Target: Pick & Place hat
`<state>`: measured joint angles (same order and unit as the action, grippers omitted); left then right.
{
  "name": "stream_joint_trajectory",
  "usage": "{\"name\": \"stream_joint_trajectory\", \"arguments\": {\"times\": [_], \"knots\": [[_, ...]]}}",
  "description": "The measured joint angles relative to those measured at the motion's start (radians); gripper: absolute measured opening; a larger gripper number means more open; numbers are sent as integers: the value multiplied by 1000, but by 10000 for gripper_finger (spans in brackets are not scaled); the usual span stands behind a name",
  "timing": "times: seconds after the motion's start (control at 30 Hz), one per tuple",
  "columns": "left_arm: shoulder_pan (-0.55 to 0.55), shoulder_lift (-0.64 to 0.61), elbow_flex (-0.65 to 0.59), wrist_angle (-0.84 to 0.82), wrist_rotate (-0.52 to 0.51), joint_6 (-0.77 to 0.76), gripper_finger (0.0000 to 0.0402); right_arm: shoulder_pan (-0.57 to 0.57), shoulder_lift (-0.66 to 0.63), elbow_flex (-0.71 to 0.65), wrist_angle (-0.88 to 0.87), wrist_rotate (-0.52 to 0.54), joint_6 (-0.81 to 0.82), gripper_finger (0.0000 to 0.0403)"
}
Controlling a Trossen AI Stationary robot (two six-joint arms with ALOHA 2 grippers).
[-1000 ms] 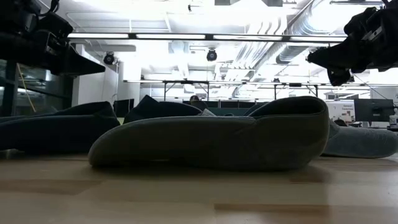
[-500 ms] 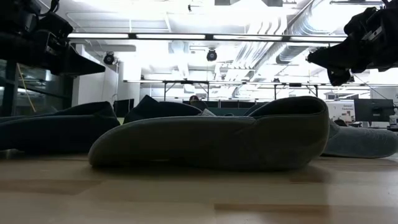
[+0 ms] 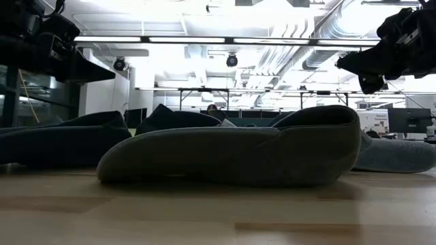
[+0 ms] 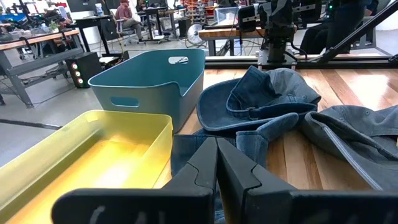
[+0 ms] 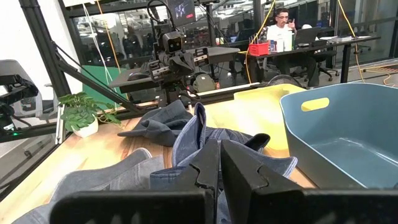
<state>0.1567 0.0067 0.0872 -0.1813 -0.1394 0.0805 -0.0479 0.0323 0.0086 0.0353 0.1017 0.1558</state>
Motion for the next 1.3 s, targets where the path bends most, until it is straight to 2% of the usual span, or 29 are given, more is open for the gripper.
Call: {"name": "stream_joint_trajectory", "arguments": {"times": [0.8, 0.87, 0.97, 1.13, 1.23, 1.3], "knots": [[0, 0, 0, 0, 0, 0, 1, 0, 0, 0, 0, 0, 0, 12], [0, 0, 0, 0, 0, 0, 1, -1, 0, 0, 2, 22, -39, 12], [0, 0, 0, 0, 0, 0, 1, -6, 0, 0, 27, 114, -180, 12], [0, 0, 0, 0, 0, 0, 1, -5, 0, 0, 38, 187, -368, 12], [0, 0, 0, 0, 0, 0, 1, -5, 0, 0, 39, 189, -391, 12], [0, 0, 0, 0, 0, 0, 1, -5, 0, 0, 39, 161, -301, 12]]}}
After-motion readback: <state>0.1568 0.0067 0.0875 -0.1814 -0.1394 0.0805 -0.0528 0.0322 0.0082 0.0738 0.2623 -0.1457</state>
